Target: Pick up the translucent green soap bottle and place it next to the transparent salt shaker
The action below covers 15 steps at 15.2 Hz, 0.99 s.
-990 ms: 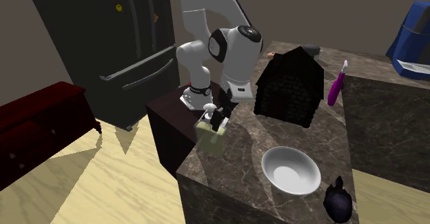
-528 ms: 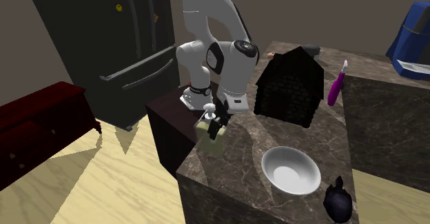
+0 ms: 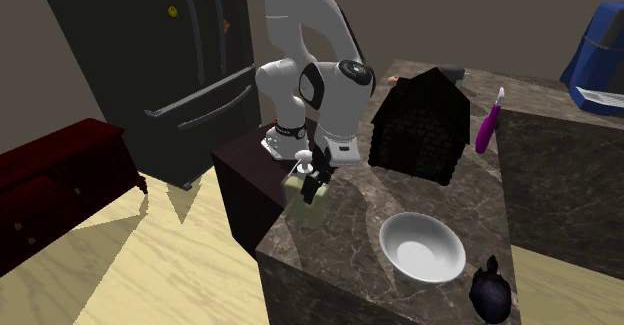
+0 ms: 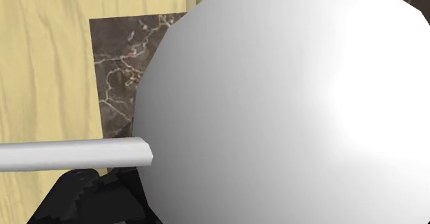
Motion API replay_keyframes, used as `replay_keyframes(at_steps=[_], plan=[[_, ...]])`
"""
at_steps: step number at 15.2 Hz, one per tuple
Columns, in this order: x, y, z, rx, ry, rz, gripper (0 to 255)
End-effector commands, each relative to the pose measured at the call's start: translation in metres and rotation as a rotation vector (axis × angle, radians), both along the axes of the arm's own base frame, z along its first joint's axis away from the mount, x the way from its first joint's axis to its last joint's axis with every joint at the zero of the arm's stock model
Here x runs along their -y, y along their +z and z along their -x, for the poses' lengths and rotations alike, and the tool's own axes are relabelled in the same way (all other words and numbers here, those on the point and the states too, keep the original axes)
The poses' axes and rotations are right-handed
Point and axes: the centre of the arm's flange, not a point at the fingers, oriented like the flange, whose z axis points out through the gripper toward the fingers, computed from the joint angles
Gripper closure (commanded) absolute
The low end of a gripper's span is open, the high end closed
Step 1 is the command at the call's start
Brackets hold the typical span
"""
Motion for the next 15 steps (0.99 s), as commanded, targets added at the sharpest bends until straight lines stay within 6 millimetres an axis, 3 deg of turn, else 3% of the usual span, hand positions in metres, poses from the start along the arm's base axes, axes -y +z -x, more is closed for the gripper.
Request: replay_keyframes(at_steps=[1, 10, 15], plan=[[0.000, 0.000, 0.000, 0.000, 0.000, 0.000, 255], [0.000, 0.000, 0.000, 0.000, 0.000, 0.000, 255], [0.000, 0.026, 0.000, 0.000, 0.000, 0.000, 255]])
